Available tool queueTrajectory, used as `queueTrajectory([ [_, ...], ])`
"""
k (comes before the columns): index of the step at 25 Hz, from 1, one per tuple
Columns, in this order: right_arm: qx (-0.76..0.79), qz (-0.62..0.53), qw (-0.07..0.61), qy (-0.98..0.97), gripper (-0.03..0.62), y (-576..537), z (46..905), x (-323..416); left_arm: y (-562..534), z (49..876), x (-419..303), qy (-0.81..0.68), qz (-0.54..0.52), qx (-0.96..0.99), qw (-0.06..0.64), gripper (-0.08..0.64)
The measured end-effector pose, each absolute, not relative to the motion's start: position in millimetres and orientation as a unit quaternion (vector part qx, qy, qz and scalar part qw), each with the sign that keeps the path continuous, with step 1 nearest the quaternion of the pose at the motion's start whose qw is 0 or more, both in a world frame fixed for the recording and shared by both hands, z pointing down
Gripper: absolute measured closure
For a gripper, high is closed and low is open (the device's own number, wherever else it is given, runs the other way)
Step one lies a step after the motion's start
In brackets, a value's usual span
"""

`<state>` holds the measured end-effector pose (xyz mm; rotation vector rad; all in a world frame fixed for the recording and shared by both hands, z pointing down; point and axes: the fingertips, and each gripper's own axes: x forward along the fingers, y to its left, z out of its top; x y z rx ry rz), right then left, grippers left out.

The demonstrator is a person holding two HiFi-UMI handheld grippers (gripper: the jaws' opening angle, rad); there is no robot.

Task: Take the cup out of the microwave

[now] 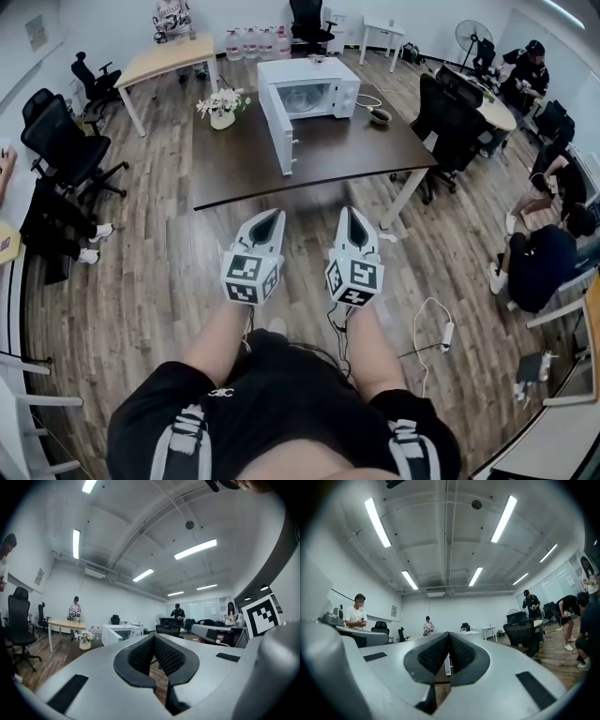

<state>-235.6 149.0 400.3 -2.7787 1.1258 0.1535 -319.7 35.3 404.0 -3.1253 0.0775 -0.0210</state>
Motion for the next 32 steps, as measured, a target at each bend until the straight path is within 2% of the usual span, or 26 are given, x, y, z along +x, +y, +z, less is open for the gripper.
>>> queueTrajectory([
  [9,-0.926,0.045,0.077,0.367,0.592,154.8,417.1,-194.1,41.1,415.7,-280.0,0.023,0.0,-1.0,0.016,0.566],
  [15,-0.924,0.058,0.067,0.371,0.592,140.7,426.2,-140.1,29.0,428.3,-222.5,0.024,0.012,-1.0,0.011,0.566],
  [22,-0.918,0.071,0.048,0.388,0.592,103.3,427.7,-52.3,1.4,430.5,-123.7,0.025,0.017,-1.0,0.005,0.566],
  [32,-0.908,0.068,0.049,0.41,0.592,23.4,398.9,120.2,-64.5,402.8,54.0,0.031,0.02,-0.999,-0.005,0.566],
])
